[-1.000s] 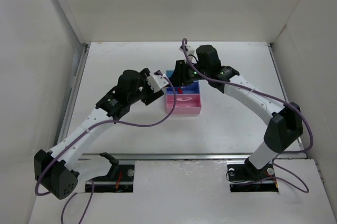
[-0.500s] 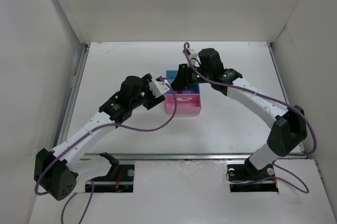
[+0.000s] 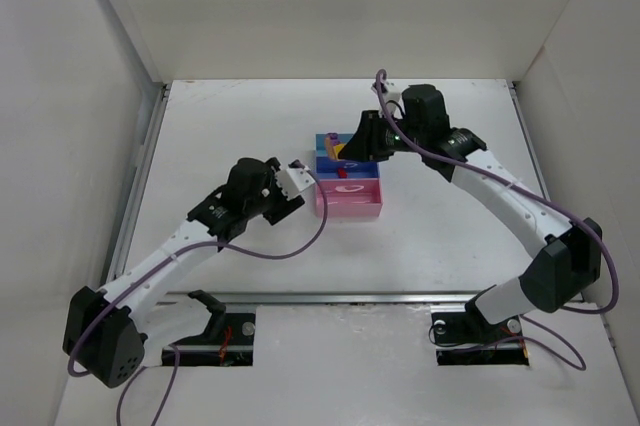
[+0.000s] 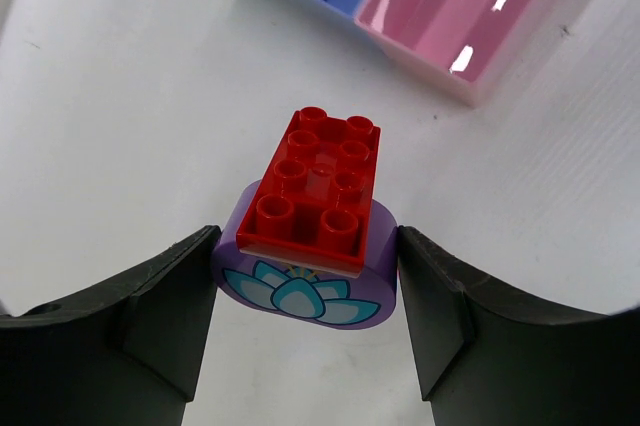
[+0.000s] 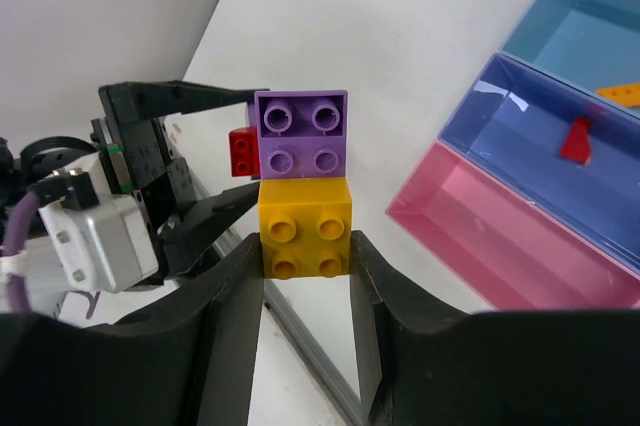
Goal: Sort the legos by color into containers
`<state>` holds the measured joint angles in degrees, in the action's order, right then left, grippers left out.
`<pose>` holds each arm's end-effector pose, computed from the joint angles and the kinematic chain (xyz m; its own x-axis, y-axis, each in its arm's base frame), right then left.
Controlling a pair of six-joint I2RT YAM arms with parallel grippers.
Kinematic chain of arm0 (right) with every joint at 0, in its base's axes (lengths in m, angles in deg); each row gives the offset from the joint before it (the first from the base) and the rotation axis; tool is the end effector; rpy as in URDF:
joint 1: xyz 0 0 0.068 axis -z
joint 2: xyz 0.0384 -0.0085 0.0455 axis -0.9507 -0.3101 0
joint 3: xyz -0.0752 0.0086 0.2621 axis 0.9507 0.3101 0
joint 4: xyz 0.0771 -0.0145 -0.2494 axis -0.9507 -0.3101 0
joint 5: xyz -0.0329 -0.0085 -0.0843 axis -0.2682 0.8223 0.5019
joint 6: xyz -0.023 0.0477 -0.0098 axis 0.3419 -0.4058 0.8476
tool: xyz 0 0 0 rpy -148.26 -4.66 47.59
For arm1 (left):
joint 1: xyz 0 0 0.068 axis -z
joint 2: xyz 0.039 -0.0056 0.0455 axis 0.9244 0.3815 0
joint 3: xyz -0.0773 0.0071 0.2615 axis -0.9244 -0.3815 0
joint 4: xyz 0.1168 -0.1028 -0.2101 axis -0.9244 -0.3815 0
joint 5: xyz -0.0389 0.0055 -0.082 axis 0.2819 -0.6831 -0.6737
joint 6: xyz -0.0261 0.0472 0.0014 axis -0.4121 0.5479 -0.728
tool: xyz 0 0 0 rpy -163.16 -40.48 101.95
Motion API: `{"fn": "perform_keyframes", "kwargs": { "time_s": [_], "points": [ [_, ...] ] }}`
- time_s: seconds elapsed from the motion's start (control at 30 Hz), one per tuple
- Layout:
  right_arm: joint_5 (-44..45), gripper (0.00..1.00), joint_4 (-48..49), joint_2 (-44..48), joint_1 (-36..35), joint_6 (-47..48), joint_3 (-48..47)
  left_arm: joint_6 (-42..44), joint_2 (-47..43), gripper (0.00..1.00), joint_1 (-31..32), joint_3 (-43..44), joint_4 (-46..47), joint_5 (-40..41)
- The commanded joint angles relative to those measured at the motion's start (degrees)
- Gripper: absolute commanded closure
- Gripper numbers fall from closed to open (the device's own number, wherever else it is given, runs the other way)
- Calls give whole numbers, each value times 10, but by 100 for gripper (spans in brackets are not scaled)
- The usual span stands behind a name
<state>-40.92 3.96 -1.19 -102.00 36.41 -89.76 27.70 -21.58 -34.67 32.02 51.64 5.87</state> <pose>0.2831 0.1840 0.3591 -0.7153 0.0246 -0.6984 -0.5572 0.5832 0.5912 0.2000 -0.1323 0.2811 0.0370 0.6706 -0.7409 0.7059 0.5072 0.4943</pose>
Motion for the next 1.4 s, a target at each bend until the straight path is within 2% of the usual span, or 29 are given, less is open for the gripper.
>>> {"fn": "perform_keyframes", "kwargs": {
  "time_s": [0.0,0.13,0.33,0.47,0.5,0.53,0.57,0.6,0.63,0.67,0.7,0.93,1.1,1.2,1.23,1.27,1.37],
  "points": [
    [21,100,-2,25,3,12,0,-32,-19,100,-19,-42,-16,-42],
    [26,100,-13,25,3,18,6,-32,-2,100,-24,-92,-41,-70],
    [32,100,-13,30,3,18,11,5,66,100,-24,-111,-72,-31],
    [37,100,-13,30,3,18,11,17,93,87,-24,-111,-72,-36],
    [37,100,-13,30,3,18,11,17,93,74,-24,-106,-72,-42],
    [37,100,-13,30,3,18,11,17,93,74,-24,-106,-72,-42],
    [37,100,-13,30,3,18,11,11,93,59,-24,-106,-67,-42],
    [42,100,-13,30,-3,24,11,11,86,49,-24,-100,-67,-42],
    [42,100,-19,30,-3,24,11,5,74,33,-24,-100,-61,-42],
    [42,100,-19,30,-3,24,16,11,66,11,-24,-100,-61,-42],
    [42,100,-19,30,-3,24,16,16,57,0,-24,-100,-61,-54],
    [42,100,-19,30,-3,35,16,33,-4,0,-24,-57,-90,-76],
    [20,100,-24,36,-8,68,3,11,-74,0,-24,25,-84,-70],
    [1,100,-24,46,-14,105,-9,-38,-106,0,-24,68,-42,-105],
    [1,100,-19,46,-19,115,-14,-87,-123,0,-24,75,-27,-116],
    [-6,100,-7,54,-19,135,-15,-106,-128,0,-24,82,4,-147],
    [-6,100,17,72,-46,156,-15,-121,-122,0,-24,115,21,-231]
  ]
}}
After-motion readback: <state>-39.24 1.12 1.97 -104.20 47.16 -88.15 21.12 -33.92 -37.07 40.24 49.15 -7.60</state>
